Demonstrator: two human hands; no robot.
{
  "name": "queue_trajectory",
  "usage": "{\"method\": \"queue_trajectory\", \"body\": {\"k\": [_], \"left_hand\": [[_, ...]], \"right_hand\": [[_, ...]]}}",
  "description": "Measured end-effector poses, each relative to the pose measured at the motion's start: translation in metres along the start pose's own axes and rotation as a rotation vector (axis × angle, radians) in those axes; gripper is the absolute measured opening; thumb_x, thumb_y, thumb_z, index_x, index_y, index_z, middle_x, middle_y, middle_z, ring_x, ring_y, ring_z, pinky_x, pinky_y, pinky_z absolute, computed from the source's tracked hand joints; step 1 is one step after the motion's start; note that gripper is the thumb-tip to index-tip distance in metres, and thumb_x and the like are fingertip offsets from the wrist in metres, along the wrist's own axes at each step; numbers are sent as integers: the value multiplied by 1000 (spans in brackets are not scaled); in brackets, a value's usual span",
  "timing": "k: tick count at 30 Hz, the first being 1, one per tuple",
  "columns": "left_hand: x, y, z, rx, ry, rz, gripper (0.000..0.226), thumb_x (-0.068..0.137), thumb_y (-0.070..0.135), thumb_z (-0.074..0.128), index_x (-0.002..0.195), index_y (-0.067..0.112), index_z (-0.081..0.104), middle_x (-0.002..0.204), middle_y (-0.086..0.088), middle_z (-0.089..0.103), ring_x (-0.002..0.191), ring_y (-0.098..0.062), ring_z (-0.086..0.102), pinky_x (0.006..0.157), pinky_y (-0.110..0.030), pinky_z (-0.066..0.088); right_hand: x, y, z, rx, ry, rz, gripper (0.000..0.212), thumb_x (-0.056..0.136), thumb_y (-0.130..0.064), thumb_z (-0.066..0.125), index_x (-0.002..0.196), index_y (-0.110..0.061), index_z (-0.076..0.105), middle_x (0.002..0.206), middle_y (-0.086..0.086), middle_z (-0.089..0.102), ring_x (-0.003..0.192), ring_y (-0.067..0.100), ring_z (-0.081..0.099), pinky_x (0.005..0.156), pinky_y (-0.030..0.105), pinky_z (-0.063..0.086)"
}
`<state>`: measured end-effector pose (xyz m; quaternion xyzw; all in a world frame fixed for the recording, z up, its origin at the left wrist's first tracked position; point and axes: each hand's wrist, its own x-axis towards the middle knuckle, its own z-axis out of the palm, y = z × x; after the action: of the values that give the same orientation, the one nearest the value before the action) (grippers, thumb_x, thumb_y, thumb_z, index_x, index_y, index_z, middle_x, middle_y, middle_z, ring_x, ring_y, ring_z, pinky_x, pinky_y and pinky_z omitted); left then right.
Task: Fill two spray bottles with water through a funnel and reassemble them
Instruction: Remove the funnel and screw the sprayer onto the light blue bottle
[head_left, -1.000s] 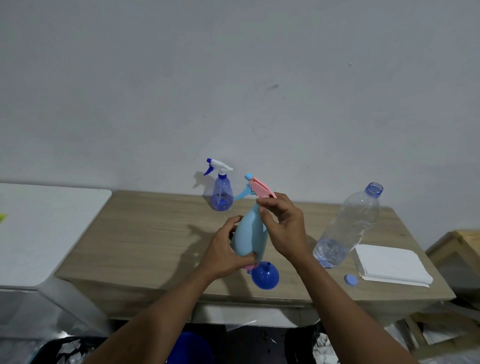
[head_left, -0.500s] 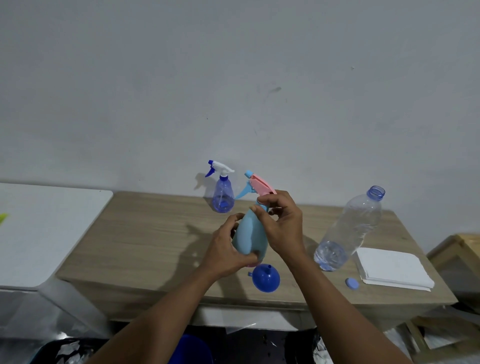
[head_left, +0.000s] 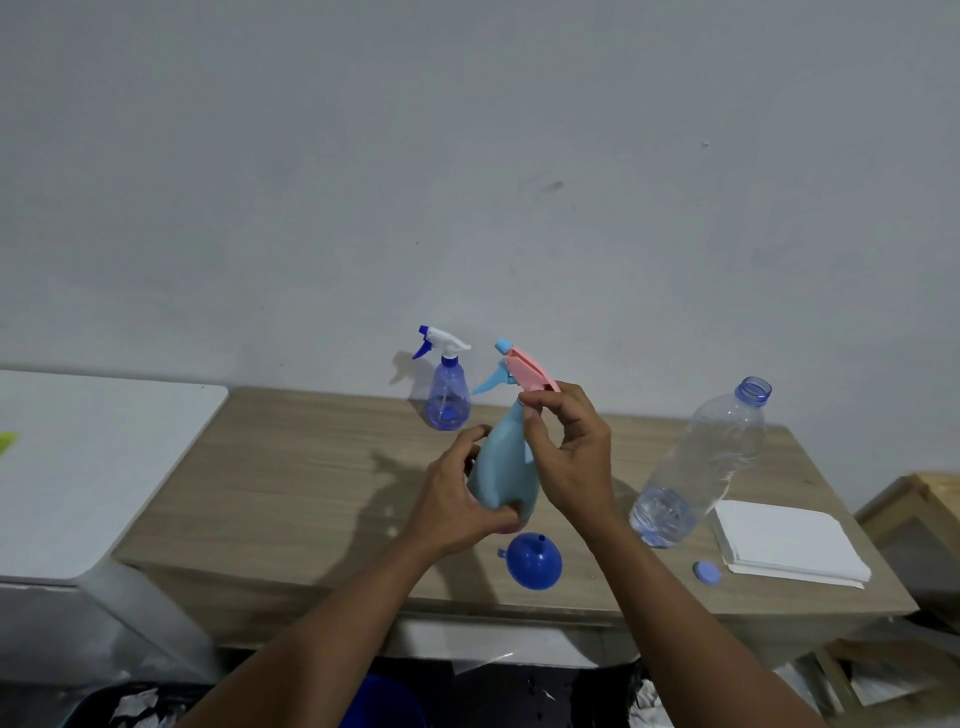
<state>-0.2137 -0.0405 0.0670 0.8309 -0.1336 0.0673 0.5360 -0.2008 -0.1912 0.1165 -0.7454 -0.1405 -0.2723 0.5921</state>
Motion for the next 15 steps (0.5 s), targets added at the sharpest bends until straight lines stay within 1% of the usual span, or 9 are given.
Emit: {"method": "queue_trajectory", "body": {"k": [1,3,5,7,9,12,13,15], "left_hand": [[1,0,-1,-2,4,8,91,53,31,94,127,41,43,114,18,59,101,-4,60,67,-12,52],[2,1,-2,2,15,10,89,52,31,93,125,40,44,113,16,59,101,-5,60,67,-11,51],[3,0,-3,4,13,5,89,51,32,94,126,38,46,115,16,59,101,-6,60,68,-13,52],[2,-3,-3,-1,2,5,91,52,33,93,130,35,45,116,17,59,102,-5,61,70,-16,55],[0,-3,-4,2,-6,12,92,54,34,93,132,33,45,117,17,59,103,-4,60,71,-17,56],[1,-4,-7,10,-10,23,92,55,36,93,133,34,45,118,19,58,105,-4,59,73,-21,57],[1,-5,-7,13,-11,23,91,55,37,93,132,35,45,119,20,57,106,-4,59,74,-21,57],[1,-5,-9,25,-16,22,90,56,38,93,132,36,44,120,21,55,107,-4,58,74,-19,56]], "right_hand": [[0,0,-1,0,-5,5,24,90,-2,68,105,-20,71,110,2,65,106,19,65,88,35,57],[1,-1,0,-13,1,6,26,87,-1,72,105,-21,71,109,2,66,105,18,66,87,37,58],[3,-4,4,-35,22,13,25,82,-5,79,99,-21,71,104,-1,66,99,12,66,82,34,57],[4,-6,5,-52,16,7,20,81,-11,80,96,-20,71,101,-2,66,96,10,65,78,31,55],[4,-6,1,-24,-17,4,15,84,-13,75,98,-16,72,104,0,67,99,13,65,81,30,55],[3,-4,-5,28,-77,41,20,91,-4,66,106,-16,72,113,3,66,110,17,64,91,32,56],[3,-4,-6,36,-89,51,23,91,-2,67,107,-17,72,115,3,66,111,17,64,92,31,56],[4,-6,-5,39,-83,59,25,87,-1,73,104,-19,72,112,2,67,106,14,66,88,28,56]]}}
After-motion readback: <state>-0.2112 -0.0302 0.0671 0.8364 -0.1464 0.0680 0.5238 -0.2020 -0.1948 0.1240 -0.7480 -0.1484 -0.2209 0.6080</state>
